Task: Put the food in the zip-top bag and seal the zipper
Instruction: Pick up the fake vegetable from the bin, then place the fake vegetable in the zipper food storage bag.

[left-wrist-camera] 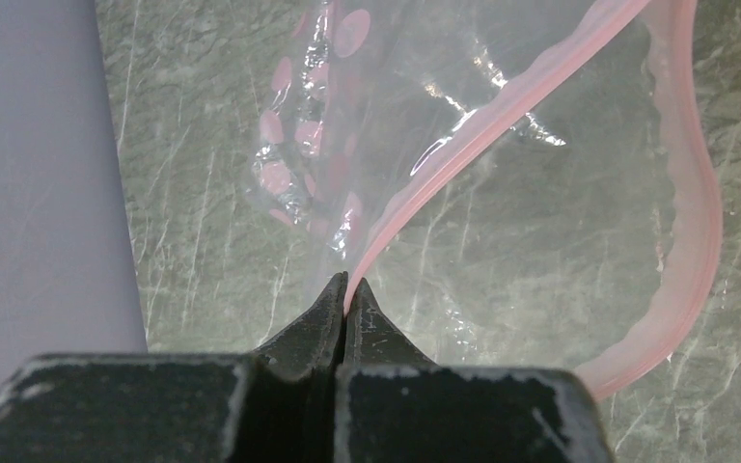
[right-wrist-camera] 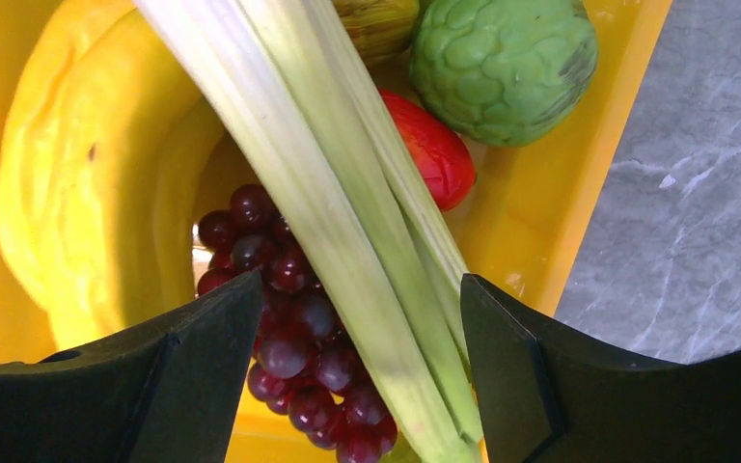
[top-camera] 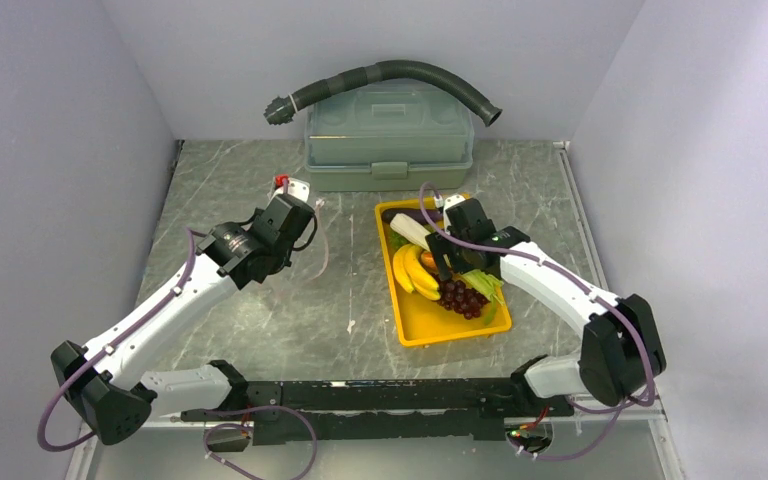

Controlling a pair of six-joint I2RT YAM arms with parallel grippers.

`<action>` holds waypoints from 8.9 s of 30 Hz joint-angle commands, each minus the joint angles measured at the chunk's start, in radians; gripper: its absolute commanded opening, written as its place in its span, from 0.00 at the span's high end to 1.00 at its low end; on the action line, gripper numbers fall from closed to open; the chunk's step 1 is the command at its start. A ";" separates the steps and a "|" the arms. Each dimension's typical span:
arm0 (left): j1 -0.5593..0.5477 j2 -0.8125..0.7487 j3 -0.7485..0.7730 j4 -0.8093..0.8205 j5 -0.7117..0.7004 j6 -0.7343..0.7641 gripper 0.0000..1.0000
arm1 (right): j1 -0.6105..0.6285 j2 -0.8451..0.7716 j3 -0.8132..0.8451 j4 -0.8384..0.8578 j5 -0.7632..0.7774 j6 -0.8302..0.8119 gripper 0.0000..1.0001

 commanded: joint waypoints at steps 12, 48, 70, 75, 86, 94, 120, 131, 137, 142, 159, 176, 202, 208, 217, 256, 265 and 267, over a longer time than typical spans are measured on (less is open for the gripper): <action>-0.005 -0.031 -0.022 0.044 0.015 0.002 1.00 | -0.056 0.123 0.055 0.079 0.000 -0.037 0.21; -0.005 -0.043 -0.030 0.056 0.019 0.001 1.00 | 0.057 -0.108 0.152 -0.104 0.094 0.018 1.00; 0.032 -0.005 -0.009 0.055 0.043 -0.070 1.00 | 0.506 -0.116 0.309 -0.283 0.230 0.184 1.00; 0.059 -0.020 -0.016 0.082 0.074 -0.076 1.00 | 0.570 -0.073 0.335 -0.275 0.233 0.204 1.00; 0.077 -0.052 -0.030 0.125 0.161 -0.094 1.00 | 0.611 0.098 0.448 -0.257 0.194 0.270 1.00; 0.077 -0.066 -0.030 0.125 0.181 -0.116 1.00 | 0.612 0.225 0.567 -0.293 0.147 0.323 1.00; 0.077 -0.061 -0.033 0.120 0.211 -0.139 1.00 | 0.599 0.452 0.828 -0.473 0.046 0.398 1.00; 0.077 -0.056 -0.034 0.123 0.229 -0.134 1.00 | 0.595 0.500 0.947 -0.477 -0.011 0.403 0.75; 0.077 -0.059 -0.033 0.125 0.238 -0.132 1.00 | 0.596 0.490 0.956 -0.417 -0.069 0.401 0.59; 0.077 -0.065 -0.036 0.124 0.239 -0.131 1.00 | 0.596 0.490 0.976 -0.374 -0.103 0.413 0.57; 0.077 -0.063 -0.037 0.127 0.238 -0.125 1.00 | 0.595 0.281 0.719 -0.223 -0.045 0.449 0.43; 0.077 -0.068 -0.048 0.149 0.293 -0.091 1.00 | 0.589 -0.109 0.172 0.210 -0.023 0.293 0.11; 0.077 -0.064 -0.053 0.157 0.326 -0.074 1.00 | 0.520 0.017 -0.045 0.659 -0.239 0.262 0.08; 0.077 -0.065 -0.053 0.156 0.324 -0.075 1.00 | 0.516 0.052 -0.079 0.715 -0.272 0.289 0.08; 0.077 -0.069 -0.057 0.165 0.329 -0.075 1.00 | 0.508 0.093 -0.116 0.790 -0.303 0.303 0.08; 0.080 -0.066 -0.058 0.158 0.309 -0.084 1.00 | 0.496 0.282 -0.156 0.970 -0.415 0.394 0.52; 0.085 -0.064 -0.056 0.159 0.313 -0.085 1.00 | 0.496 0.270 -0.143 0.950 -0.428 0.387 0.87; 0.087 -0.064 -0.056 0.159 0.314 -0.083 1.00 | 0.496 0.258 -0.133 0.931 -0.427 0.381 0.98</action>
